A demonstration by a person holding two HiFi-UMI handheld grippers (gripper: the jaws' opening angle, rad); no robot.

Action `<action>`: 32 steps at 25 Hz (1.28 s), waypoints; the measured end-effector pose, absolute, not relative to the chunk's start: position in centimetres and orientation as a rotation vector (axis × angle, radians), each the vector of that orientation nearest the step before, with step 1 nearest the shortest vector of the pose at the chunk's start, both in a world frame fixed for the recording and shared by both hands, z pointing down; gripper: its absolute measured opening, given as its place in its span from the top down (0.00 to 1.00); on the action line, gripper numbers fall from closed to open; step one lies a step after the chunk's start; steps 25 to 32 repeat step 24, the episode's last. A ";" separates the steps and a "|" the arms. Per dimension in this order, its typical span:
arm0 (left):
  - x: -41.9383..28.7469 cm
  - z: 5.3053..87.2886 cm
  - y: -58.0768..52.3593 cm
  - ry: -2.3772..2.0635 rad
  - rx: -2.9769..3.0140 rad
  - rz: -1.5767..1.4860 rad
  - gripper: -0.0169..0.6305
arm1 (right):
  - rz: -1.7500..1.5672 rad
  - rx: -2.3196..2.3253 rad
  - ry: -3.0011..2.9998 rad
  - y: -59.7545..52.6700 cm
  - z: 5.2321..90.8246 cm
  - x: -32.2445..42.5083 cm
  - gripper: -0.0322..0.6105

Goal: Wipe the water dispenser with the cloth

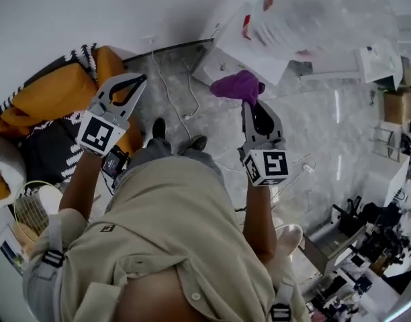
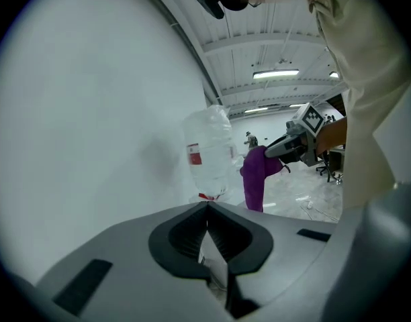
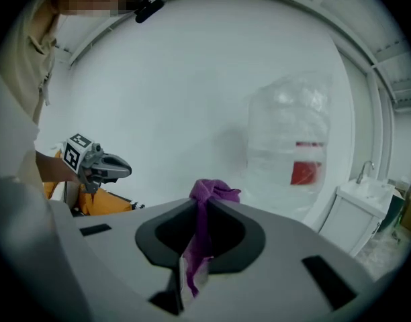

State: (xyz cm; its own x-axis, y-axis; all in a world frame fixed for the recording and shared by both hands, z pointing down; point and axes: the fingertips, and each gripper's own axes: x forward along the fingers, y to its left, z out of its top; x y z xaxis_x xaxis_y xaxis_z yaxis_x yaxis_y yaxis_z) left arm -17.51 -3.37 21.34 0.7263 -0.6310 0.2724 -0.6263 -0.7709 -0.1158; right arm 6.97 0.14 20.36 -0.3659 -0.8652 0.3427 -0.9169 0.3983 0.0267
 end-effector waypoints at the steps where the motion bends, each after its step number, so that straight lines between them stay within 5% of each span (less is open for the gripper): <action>1: -16.9 20.7 -2.9 1.035 -2.906 -0.468 0.95 | 0.220 1.572 -2.365 0.7 19.0 7.4 0.87; 12: -9.9 15.2 1.1 0.683 -2.929 -0.408 0.95 | 0.096 1.826 -2.428 7.4 8.7 11.1 0.87; 32: -7.1 12.8 5.7 0.465 -3.015 -0.344 0.95 | 0.180 1.915 -2.547 10.9 5.0 10.9 0.87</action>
